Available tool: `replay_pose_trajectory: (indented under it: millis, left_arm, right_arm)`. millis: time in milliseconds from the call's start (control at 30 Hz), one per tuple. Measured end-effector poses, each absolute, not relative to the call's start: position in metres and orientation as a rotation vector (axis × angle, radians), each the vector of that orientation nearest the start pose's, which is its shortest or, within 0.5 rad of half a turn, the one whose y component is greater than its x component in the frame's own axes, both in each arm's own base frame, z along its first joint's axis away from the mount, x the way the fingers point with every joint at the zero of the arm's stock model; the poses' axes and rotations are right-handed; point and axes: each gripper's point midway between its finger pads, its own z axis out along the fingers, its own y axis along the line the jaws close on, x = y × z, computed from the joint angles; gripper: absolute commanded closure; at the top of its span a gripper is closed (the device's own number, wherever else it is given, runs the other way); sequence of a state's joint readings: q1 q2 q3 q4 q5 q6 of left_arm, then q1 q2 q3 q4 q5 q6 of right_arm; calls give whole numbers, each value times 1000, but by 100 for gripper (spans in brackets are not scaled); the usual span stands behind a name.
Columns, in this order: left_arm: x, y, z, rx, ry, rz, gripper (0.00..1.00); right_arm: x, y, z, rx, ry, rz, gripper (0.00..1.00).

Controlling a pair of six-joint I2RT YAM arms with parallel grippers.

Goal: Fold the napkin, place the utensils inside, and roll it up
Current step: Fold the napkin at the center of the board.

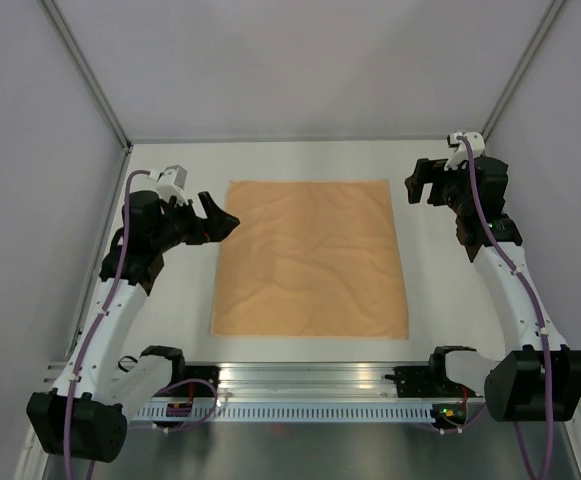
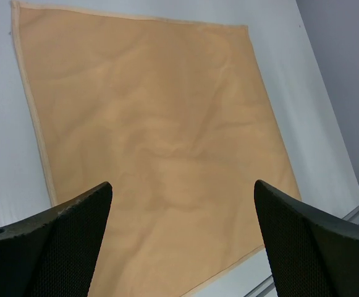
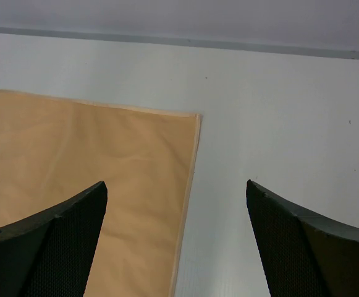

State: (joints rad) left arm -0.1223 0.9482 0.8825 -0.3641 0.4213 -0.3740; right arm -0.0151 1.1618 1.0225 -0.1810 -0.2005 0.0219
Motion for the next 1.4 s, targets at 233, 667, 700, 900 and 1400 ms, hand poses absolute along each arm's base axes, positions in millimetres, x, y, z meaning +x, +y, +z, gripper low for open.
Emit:
replay_pose_trajectory:
  millis: [233, 667, 700, 900, 1400]
  left_arm:
    - [281, -156, 240, 138, 2051, -744, 0]
    - [222, -342, 177, 650, 2111, -639, 8]
    - [215, -354, 164, 694, 2117, -620, 9]
    - [175, -417, 123, 895, 2061, -564, 14]
    - [130, -507, 74, 1076, 1830, -616, 39]
  right_arm:
    - [387, 27, 264, -88, 1890, 176, 2]
    - [388, 22, 258, -70, 1914, 154, 2]
    - [389, 22, 256, -68, 1920, 154, 2]
    - [393, 22, 244, -66, 1956, 156, 2]
    - [395, 20, 240, -58, 1968, 144, 2]
